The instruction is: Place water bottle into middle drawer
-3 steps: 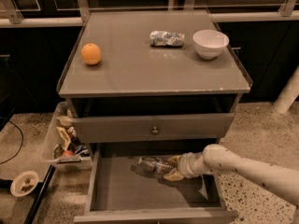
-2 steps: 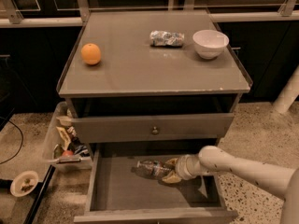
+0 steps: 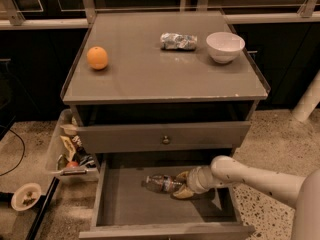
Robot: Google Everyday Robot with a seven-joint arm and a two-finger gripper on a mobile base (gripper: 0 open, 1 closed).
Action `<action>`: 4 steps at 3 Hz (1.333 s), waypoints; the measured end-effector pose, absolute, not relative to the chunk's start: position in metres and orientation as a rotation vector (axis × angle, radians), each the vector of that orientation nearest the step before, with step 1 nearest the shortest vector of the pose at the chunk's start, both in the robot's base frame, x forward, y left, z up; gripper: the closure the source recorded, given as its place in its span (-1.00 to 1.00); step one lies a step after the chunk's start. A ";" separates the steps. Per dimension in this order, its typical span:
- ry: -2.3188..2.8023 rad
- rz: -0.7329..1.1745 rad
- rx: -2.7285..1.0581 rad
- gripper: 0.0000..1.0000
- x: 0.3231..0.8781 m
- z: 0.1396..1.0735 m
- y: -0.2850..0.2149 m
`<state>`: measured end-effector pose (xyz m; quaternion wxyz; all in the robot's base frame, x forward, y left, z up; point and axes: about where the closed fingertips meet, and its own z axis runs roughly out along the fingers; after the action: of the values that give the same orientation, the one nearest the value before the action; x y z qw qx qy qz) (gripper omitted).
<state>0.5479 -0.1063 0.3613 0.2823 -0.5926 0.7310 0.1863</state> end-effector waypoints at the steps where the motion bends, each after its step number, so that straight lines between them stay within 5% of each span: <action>1: 1.958 0.499 -1.587 0.34 0.548 0.361 -0.106; 4: 1.958 0.499 -1.587 -0.99 0.548 0.361 -0.106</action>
Offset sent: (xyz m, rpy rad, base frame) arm 0.0000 0.0000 0.0000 0.0000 0.0000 0.0000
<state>0.5478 -0.1062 0.3612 0.2823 -0.5926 0.7310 0.1864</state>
